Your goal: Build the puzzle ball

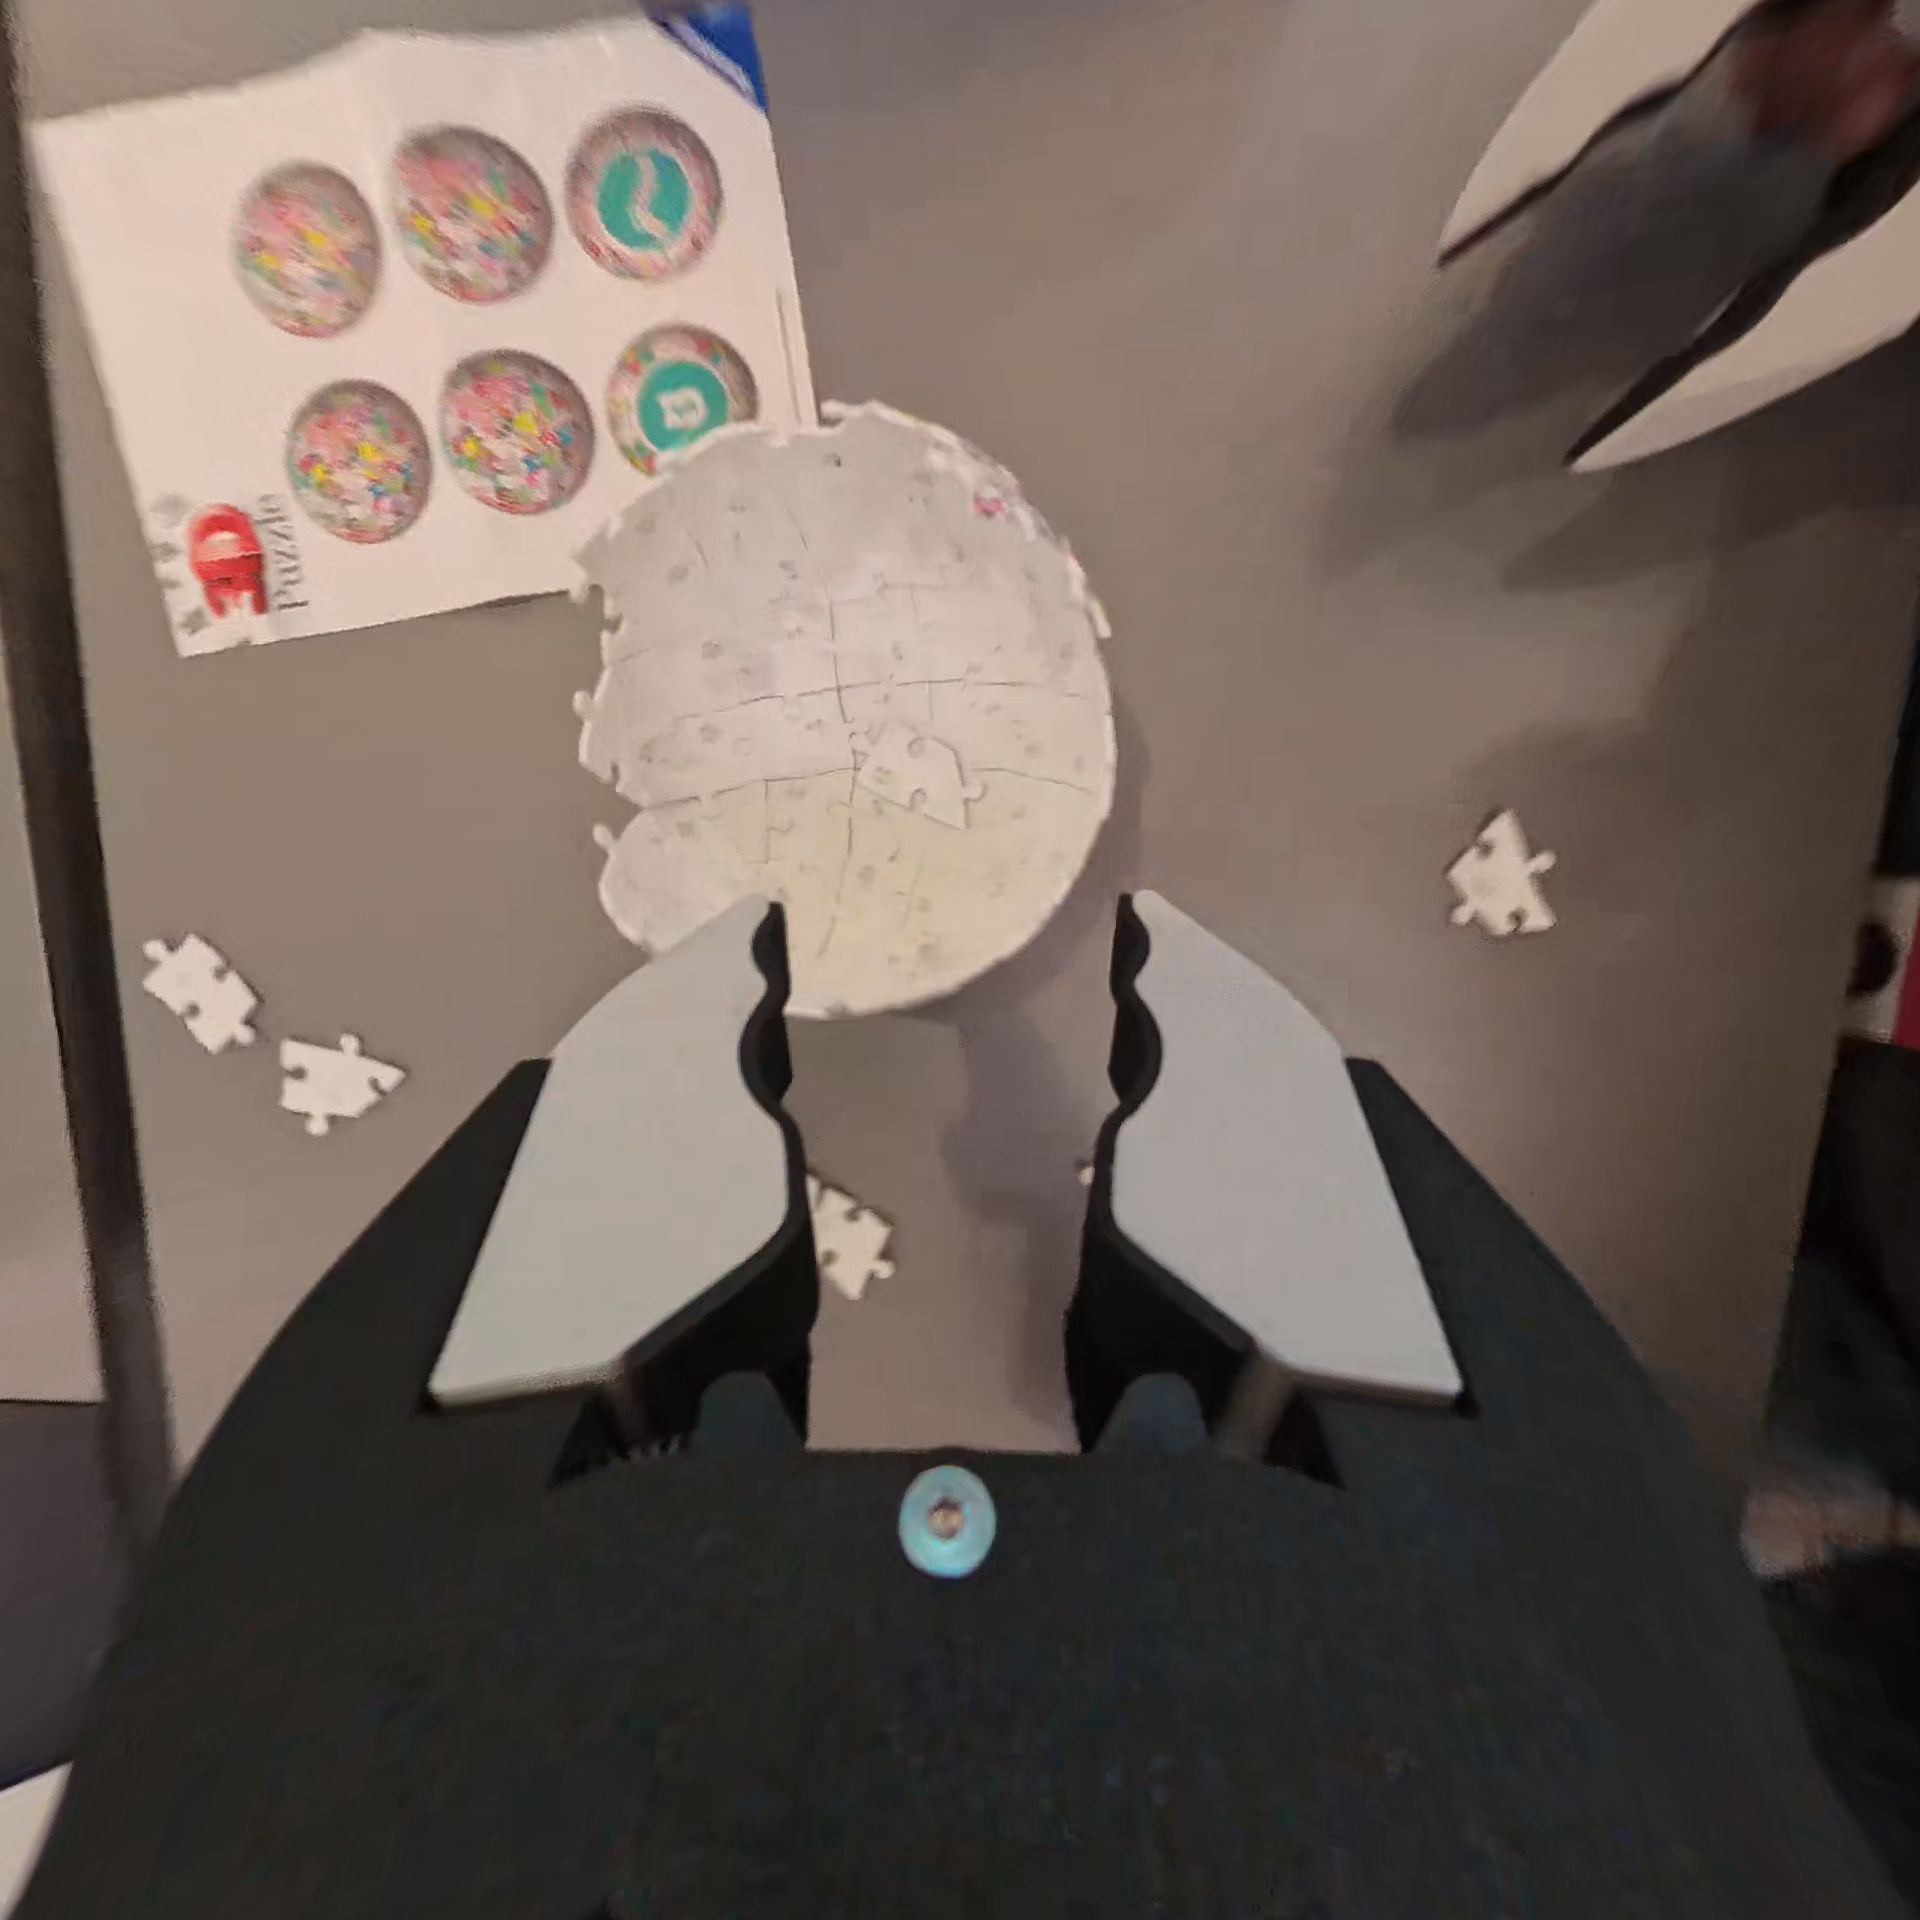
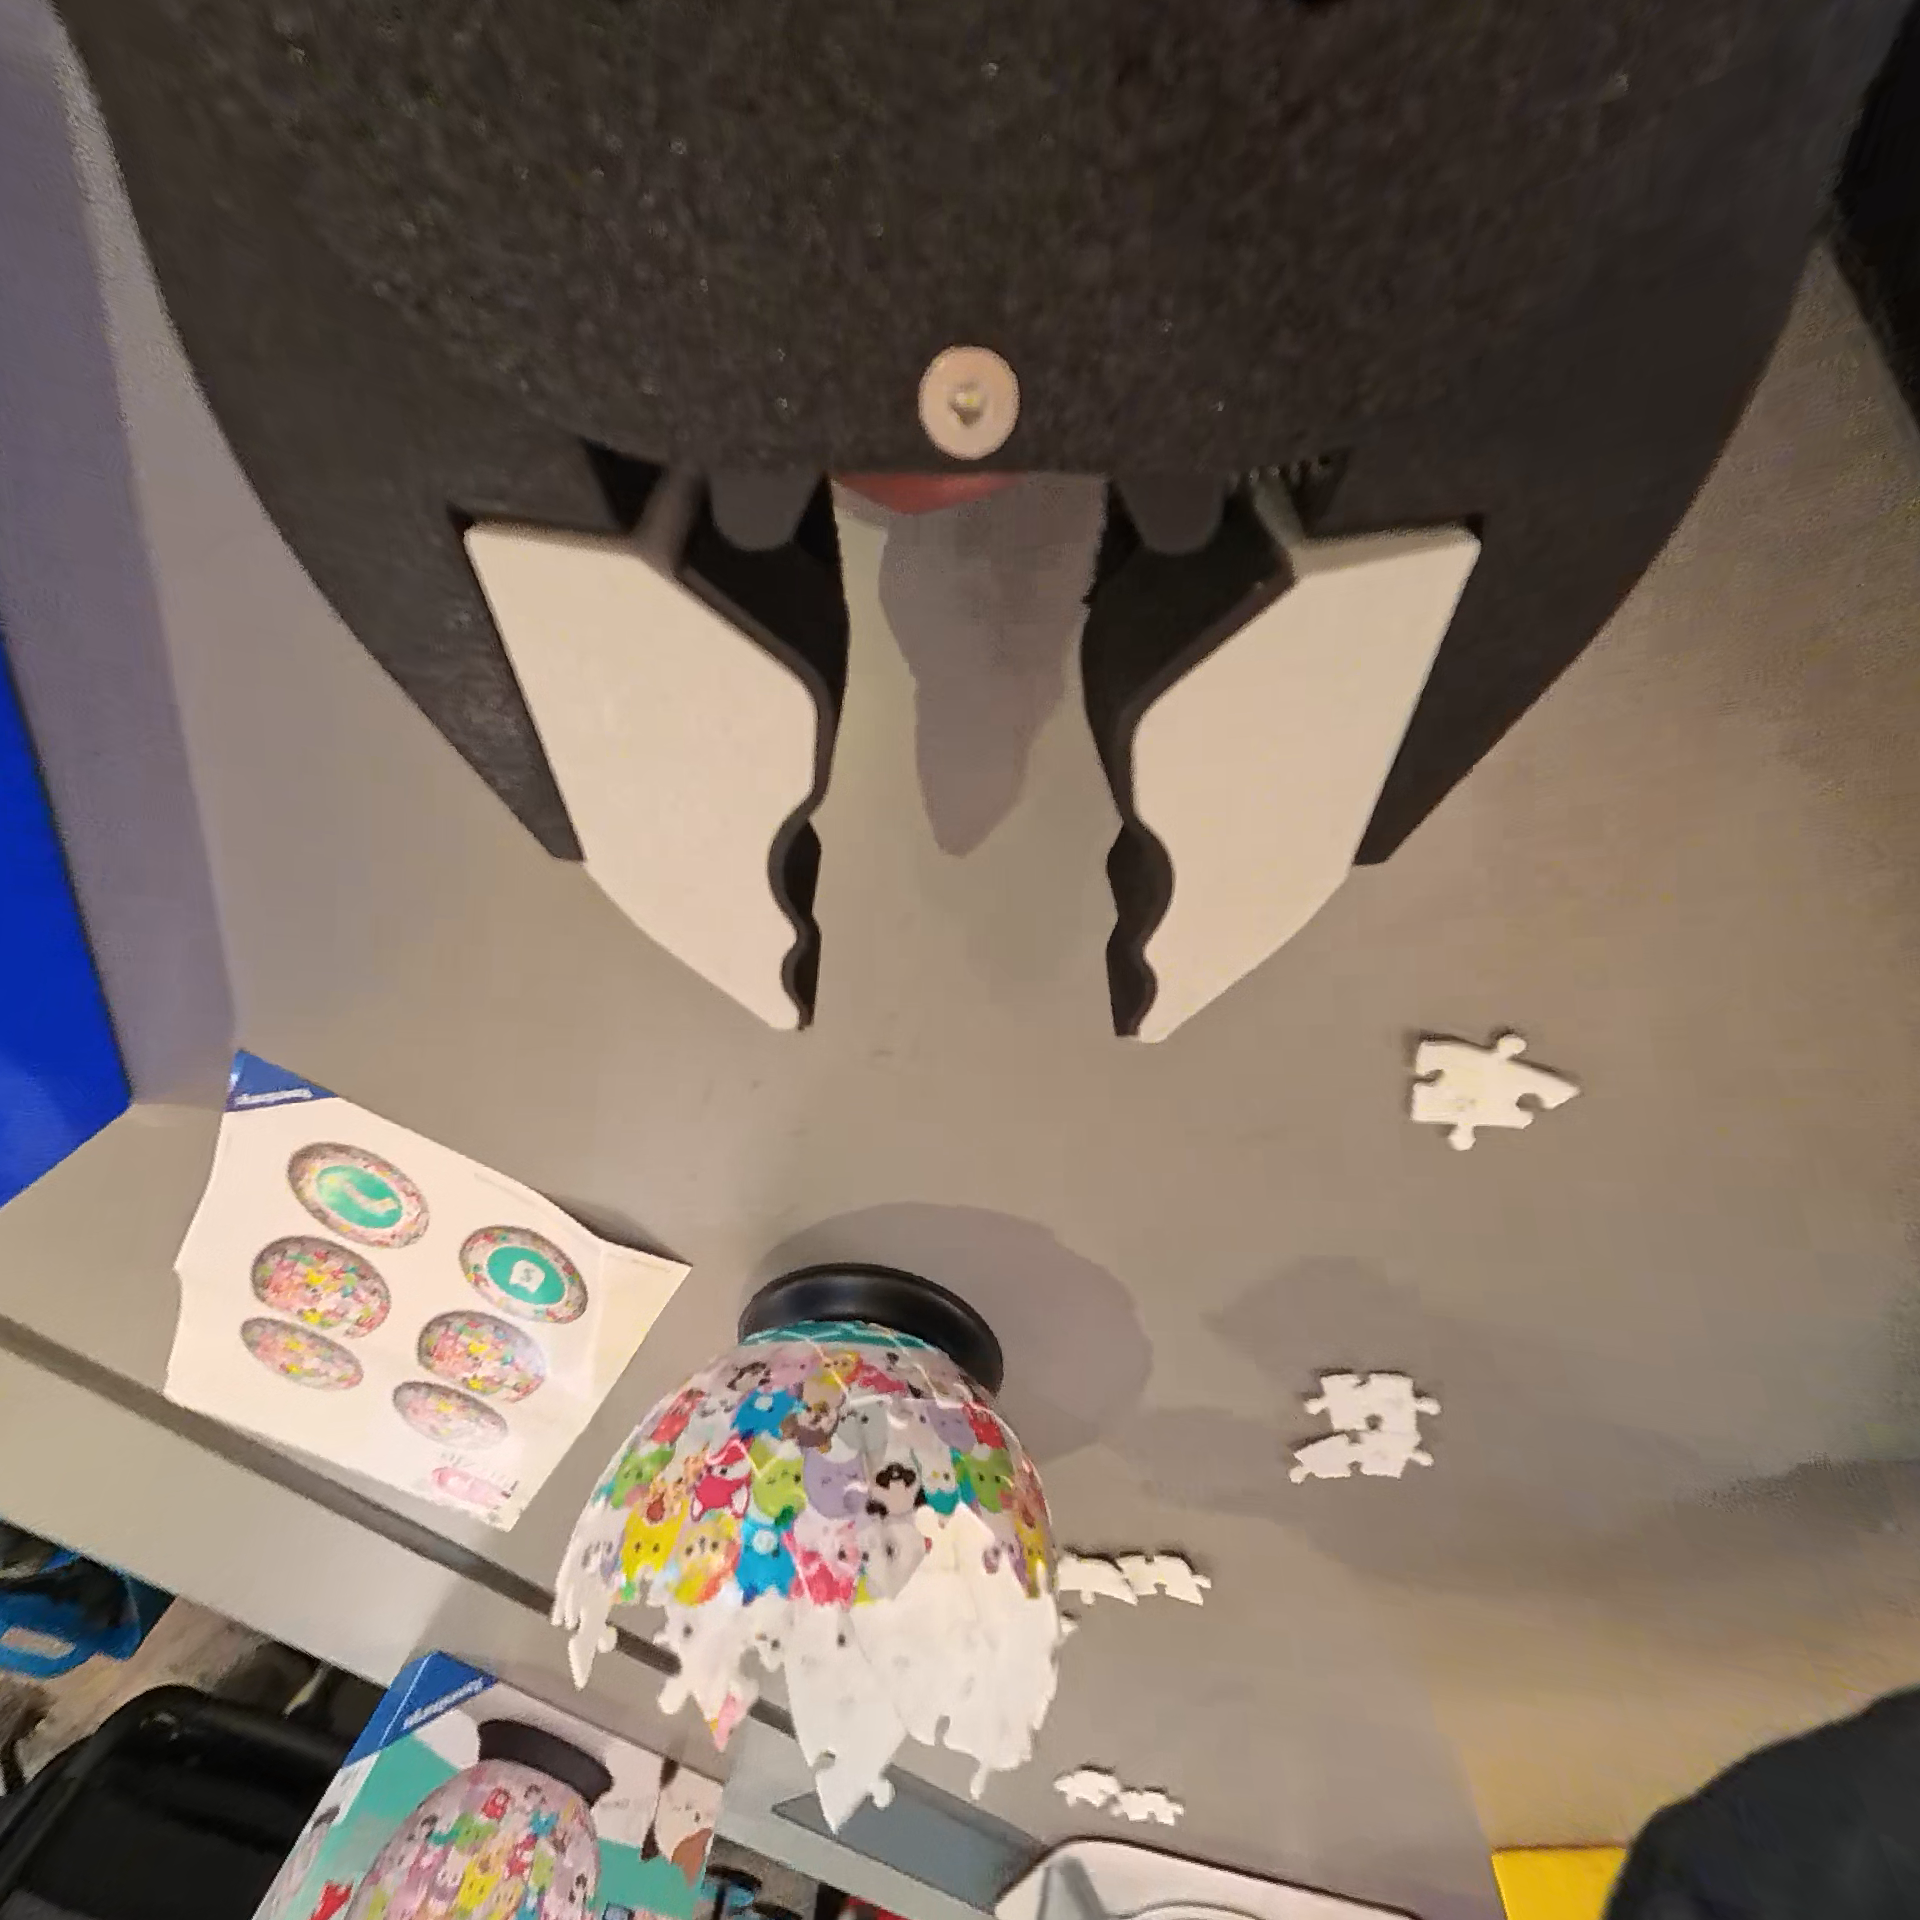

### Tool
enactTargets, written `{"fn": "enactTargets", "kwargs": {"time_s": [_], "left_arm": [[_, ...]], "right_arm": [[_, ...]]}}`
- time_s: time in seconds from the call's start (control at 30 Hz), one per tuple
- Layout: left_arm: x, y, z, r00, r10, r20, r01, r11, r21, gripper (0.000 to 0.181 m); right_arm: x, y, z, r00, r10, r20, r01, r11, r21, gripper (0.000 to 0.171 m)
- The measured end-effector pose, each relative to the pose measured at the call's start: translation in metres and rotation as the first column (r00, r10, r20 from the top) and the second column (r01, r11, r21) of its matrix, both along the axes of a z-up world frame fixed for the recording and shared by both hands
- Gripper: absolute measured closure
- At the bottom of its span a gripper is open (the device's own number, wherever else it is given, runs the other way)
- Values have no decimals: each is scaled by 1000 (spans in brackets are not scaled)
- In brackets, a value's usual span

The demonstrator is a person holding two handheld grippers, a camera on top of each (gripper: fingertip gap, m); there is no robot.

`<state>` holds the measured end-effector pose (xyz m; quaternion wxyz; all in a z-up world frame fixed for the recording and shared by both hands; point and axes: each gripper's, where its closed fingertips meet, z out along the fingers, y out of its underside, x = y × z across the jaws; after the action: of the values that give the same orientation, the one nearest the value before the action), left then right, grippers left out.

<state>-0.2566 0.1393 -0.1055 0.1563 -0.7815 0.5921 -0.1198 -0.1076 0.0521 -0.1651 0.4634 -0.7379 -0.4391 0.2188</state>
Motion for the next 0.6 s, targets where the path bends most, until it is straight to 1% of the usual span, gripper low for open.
{"fn": "enactTargets", "kwargs": {"time_s": [0.07,0.13,0.2,0.23,0.3,0.37,0.43,0.5,0.53,0.57,0.6], "left_arm": [[8,11,-15,986,-94,-134,89,995,-44,121],[11,18,-29,959,-182,-217,169,983,-75,122],[9,26,-33,949,-197,-247,184,980,-75,121],[9,28,-31,958,-178,-225,164,983,-79,121],[10,26,-18,987,-101,-122,93,993,-71,121],[7,27,2,999,10,35,-11,1000,3,121],[-6,32,21,965,130,229,-158,981,109,118],[-32,37,29,868,259,423,-353,922,160,117],[-50,41,27,805,325,496,-453,877,161,118],[-69,45,20,739,390,549,-545,825,148,118],[-88,48,11,673,448,588,-624,772,125,119]], "right_arm": [[1,4,1,1000,-8,-13,8,1000,-6,118],[3,7,4,999,-17,-30,17,1000,-6,118],[7,10,7,998,-27,-59,27,1000,-7,119],[8,12,10,996,-30,-79,29,999,-14,120],[6,16,17,994,-19,-105,17,1000,-26,121],[0,26,26,997,5,-78,-6,1000,-4,123],[-15,36,38,997,68,-40,-67,997,38,132],[-40,42,50,989,149,-14,-148,987,69,145],[-53,44,54,984,180,-5,-179,981,80,156],[-63,47,56,983,183,4,-183,979,94,170],[-73,53,59,988,158,-3,-156,981,117,171]]}}
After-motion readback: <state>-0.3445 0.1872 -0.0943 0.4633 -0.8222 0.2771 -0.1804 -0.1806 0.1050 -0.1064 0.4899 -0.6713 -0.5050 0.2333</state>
